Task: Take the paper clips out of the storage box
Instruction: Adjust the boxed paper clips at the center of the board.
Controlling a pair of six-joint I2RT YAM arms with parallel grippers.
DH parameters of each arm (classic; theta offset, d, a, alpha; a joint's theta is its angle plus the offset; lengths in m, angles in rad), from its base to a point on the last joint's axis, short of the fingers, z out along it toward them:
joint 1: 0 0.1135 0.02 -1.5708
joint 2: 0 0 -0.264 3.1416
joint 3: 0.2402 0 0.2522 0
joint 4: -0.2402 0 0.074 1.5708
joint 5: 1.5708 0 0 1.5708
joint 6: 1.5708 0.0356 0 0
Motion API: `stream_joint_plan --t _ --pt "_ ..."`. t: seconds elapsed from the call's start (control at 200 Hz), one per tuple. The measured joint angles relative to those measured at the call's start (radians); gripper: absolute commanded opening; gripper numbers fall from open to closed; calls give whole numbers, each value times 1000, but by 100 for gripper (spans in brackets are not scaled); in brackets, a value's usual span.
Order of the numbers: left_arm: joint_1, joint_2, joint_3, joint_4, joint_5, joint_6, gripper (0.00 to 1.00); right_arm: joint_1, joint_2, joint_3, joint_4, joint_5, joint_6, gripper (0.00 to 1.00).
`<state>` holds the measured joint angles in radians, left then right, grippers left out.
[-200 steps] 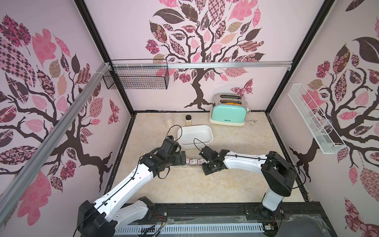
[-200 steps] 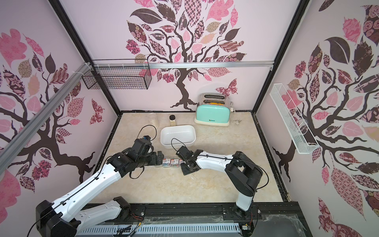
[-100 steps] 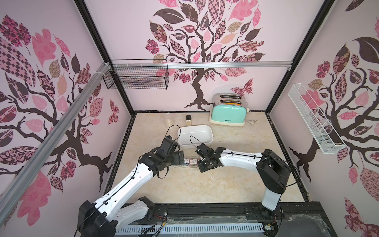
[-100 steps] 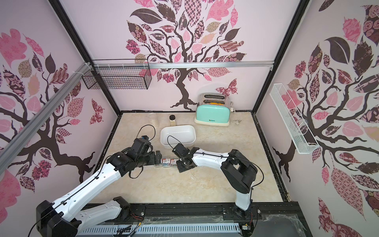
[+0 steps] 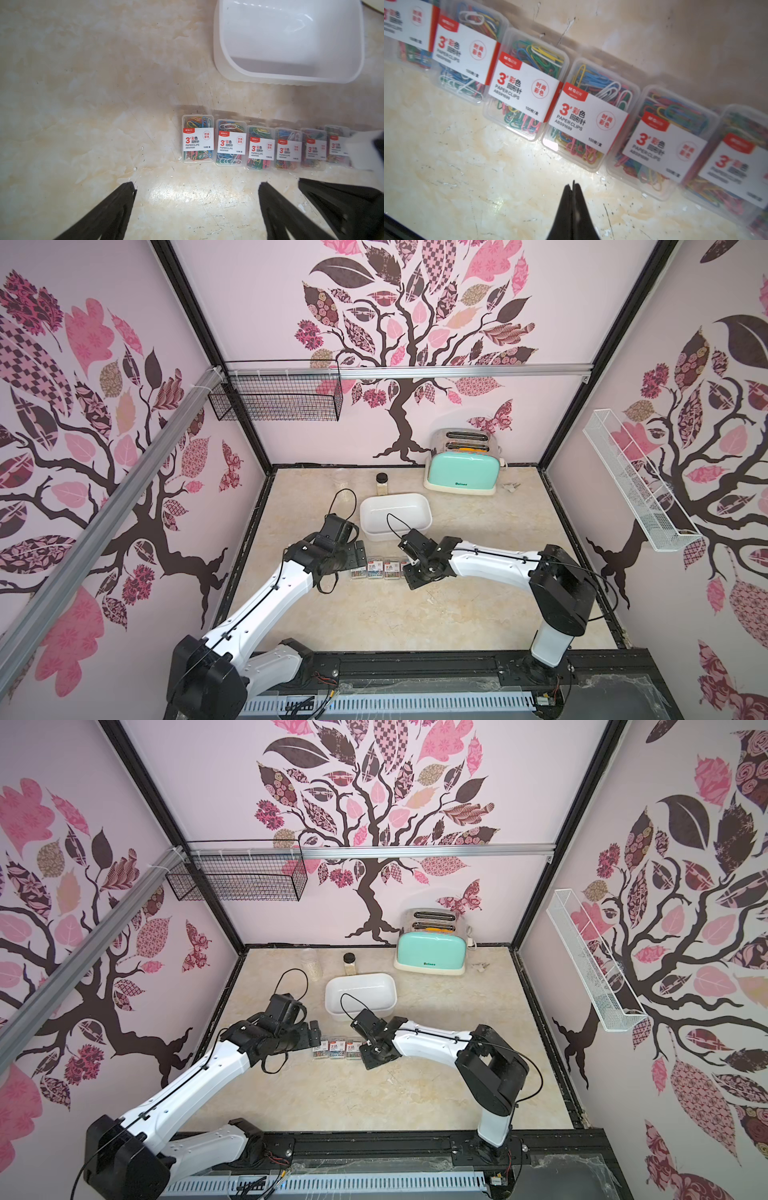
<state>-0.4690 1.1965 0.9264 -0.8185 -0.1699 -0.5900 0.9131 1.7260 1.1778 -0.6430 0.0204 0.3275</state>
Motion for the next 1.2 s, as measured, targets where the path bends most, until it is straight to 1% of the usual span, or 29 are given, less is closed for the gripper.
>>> stream_joint_plan --t 0.055,0.135,0.29,0.395,0.485,0.7,1.2 --pt "10 39 6 -4 -14 -16 91 -2 -25 10 -20 8 -5 8" --pt "26 85 7 -7 -41 -32 91 -9 -55 19 -32 19 -11 13" --pt "58 169 6 -1 -99 -61 89 -39 -102 20 -56 26 -22 17" --pt "114 228 2 24 -101 -67 88 -77 -130 20 -71 28 -26 17" --pt "153 272 -6 52 -101 -64 89 -109 -158 15 -75 26 -30 17" --pt "167 357 -15 127 -72 -14 90 -156 -192 2 -79 26 -40 17" --pt "167 372 -32 203 -7 28 90 -169 -192 -2 -82 13 -48 17"
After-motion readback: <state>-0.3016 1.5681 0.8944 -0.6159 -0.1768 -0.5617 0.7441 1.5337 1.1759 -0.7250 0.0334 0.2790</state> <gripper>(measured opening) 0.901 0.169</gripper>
